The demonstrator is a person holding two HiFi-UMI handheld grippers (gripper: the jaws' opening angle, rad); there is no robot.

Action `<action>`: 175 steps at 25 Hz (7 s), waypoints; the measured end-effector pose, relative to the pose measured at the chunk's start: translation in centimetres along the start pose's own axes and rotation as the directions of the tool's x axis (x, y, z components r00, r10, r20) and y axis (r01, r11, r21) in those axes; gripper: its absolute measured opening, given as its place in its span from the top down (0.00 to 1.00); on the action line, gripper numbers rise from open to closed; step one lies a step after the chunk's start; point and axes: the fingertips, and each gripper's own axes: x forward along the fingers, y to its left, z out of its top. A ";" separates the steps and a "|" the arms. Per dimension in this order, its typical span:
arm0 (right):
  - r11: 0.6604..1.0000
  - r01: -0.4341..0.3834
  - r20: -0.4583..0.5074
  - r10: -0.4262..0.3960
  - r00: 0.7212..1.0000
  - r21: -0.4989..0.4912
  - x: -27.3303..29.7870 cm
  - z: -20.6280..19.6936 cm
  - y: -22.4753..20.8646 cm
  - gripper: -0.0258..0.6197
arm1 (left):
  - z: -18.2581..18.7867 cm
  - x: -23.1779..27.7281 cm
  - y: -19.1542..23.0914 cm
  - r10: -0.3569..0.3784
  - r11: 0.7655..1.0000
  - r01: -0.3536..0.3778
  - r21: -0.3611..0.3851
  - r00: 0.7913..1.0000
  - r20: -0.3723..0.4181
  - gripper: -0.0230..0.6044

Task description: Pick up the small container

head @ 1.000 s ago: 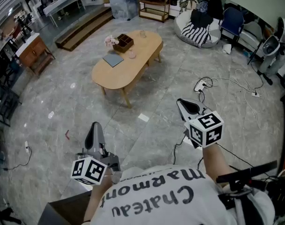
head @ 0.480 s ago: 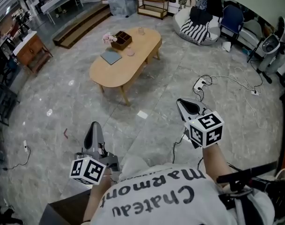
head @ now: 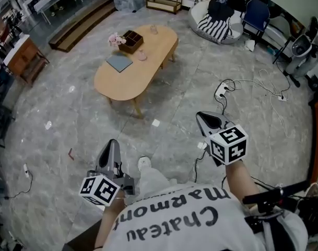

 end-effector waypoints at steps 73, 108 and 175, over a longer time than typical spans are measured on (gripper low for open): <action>0.876 -0.173 -0.174 0.277 0.945 0.451 55.4 15.0 -23.1 0.94 | 9.3 55.8 22.3 -0.036 0.999 0.040 0.010 0.967 -0.252 0.94; 0.619 -0.293 -0.247 0.636 0.731 0.728 82.5 0.6 -17.7 0.94 | -8.7 70.1 39.6 0.111 0.932 -0.243 -0.269 0.898 -0.426 0.94; 0.915 -0.354 -0.184 0.320 0.929 -0.194 91.2 -1.0 -20.5 0.63 | -17.5 72.5 42.5 -0.096 0.969 -0.014 -0.245 0.898 -0.429 0.94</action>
